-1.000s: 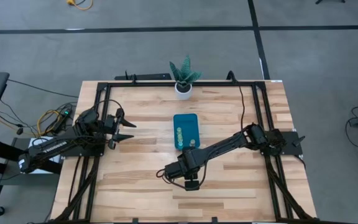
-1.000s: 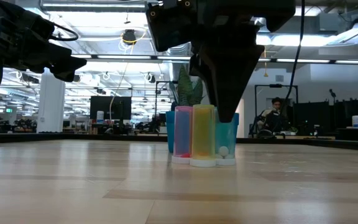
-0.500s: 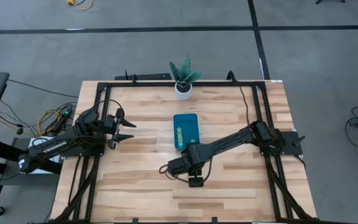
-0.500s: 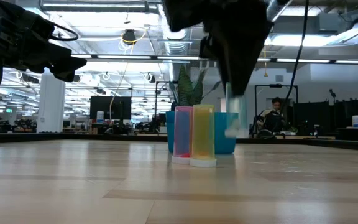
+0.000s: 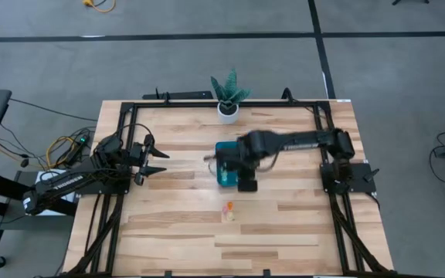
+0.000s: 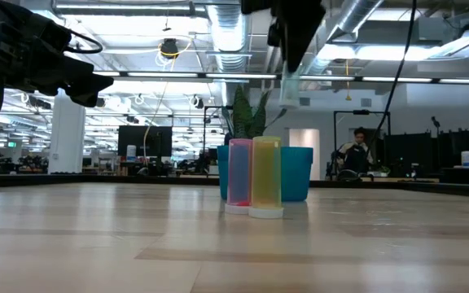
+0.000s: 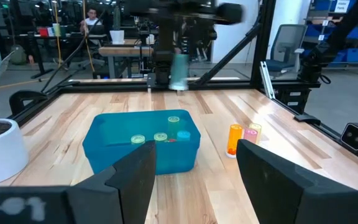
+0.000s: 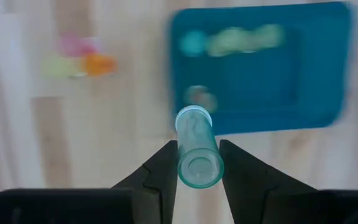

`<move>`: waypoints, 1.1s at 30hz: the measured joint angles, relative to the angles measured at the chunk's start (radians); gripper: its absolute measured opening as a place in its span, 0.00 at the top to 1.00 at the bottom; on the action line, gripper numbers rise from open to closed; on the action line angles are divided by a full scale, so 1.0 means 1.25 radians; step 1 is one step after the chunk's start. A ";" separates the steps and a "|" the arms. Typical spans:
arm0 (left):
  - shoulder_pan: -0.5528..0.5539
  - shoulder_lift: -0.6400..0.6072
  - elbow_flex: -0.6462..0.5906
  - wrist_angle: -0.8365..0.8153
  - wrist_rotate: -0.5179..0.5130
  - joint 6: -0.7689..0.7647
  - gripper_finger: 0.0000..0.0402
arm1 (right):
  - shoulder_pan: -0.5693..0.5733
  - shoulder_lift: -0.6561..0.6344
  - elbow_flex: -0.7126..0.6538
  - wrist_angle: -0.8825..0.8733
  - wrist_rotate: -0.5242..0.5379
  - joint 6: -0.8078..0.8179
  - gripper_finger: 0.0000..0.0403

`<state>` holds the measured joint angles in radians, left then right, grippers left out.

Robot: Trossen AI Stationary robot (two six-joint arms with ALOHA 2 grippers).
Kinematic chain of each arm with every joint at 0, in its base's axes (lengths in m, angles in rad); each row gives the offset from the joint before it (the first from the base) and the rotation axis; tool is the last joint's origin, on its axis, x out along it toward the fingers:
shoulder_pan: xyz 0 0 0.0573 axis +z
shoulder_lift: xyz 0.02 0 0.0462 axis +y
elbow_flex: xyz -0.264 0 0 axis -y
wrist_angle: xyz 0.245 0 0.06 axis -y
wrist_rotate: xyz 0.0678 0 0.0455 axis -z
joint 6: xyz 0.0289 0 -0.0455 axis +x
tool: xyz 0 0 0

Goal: Pick and place pill bottles into a basket
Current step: Put the blue pill bottle into the blue container

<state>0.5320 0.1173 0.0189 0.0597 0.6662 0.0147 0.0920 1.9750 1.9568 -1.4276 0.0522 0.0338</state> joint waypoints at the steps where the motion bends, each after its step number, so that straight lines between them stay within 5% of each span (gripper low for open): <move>1: 0.000 0.000 0.000 0.000 0.000 0.000 0.47 | -0.021 -0.001 0.000 -0.001 0.002 -0.020 0.74; 12: 0.000 0.000 0.000 0.000 0.000 0.000 0.47 | -0.166 0.048 0.001 0.028 0.011 -0.203 0.74; 33: 0.000 0.000 0.000 0.000 -0.001 0.000 0.47 | -0.137 0.150 0.000 0.082 0.024 -0.294 0.74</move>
<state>0.5316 0.1173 0.0189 0.0602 0.6650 0.0147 -0.0788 2.1623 1.9568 -1.3252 0.0827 -0.3340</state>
